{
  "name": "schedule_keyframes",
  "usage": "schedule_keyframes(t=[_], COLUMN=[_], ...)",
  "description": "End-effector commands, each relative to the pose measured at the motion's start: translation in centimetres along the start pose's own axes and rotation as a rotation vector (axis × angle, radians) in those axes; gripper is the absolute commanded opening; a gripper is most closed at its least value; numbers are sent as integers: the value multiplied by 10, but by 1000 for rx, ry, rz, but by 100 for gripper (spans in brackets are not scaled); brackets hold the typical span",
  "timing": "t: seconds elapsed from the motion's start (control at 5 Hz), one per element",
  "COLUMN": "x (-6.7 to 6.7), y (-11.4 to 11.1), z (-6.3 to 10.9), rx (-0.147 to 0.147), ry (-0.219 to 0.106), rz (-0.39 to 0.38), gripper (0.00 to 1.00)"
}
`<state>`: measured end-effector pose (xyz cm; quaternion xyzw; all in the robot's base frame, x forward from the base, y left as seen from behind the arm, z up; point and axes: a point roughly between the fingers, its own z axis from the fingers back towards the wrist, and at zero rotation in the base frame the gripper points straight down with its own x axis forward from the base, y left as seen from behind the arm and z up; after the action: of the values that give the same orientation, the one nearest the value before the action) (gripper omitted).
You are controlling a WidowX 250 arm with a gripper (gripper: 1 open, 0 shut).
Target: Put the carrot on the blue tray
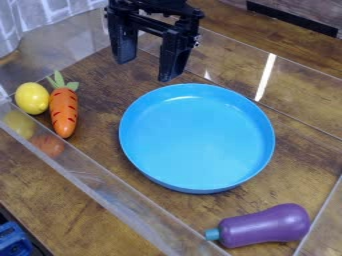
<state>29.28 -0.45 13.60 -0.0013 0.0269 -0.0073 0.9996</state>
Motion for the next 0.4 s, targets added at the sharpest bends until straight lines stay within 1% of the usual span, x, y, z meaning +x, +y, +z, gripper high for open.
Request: schedule_keyframes(t=[0.0, 0.2], x=[-1, -5], y=[1, 9], z=[-5, -13], rx=[-5, -12], ry=[13, 23], rz=[5, 31], gripper=[100, 100])
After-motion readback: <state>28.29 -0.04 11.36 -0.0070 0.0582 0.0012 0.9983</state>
